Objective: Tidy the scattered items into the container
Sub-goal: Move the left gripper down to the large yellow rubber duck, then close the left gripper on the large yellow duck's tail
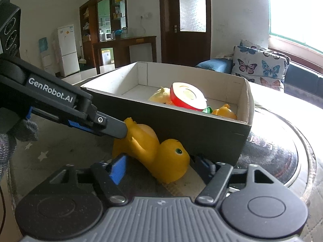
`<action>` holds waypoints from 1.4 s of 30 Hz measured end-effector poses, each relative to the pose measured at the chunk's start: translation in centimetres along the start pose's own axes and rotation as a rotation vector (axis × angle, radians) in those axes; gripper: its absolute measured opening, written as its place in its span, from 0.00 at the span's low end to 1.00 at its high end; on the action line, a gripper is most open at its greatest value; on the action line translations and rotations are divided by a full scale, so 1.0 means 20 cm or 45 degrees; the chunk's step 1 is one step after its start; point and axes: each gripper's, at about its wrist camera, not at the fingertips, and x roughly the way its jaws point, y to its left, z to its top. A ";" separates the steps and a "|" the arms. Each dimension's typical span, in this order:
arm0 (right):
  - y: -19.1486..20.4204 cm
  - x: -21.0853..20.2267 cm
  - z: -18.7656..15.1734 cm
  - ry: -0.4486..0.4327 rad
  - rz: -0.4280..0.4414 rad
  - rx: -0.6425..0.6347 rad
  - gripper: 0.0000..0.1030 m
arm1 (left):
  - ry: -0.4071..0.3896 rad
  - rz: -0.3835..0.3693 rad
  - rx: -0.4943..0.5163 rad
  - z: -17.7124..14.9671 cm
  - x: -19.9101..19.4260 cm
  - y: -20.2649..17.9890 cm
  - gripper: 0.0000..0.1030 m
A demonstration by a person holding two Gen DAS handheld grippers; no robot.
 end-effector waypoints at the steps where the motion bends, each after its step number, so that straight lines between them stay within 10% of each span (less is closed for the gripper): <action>1: 0.00 0.01 0.00 0.003 0.004 0.001 0.65 | 0.004 -0.011 -0.003 0.00 0.00 0.00 0.41; 33: 0.00 -0.06 0.03 0.062 0.140 0.002 0.60 | 0.045 -0.072 -0.063 0.05 0.04 0.03 0.41; 42: 0.06 -0.04 -0.01 0.081 0.145 -0.043 0.44 | 0.084 -0.106 -0.132 0.00 0.03 0.06 0.41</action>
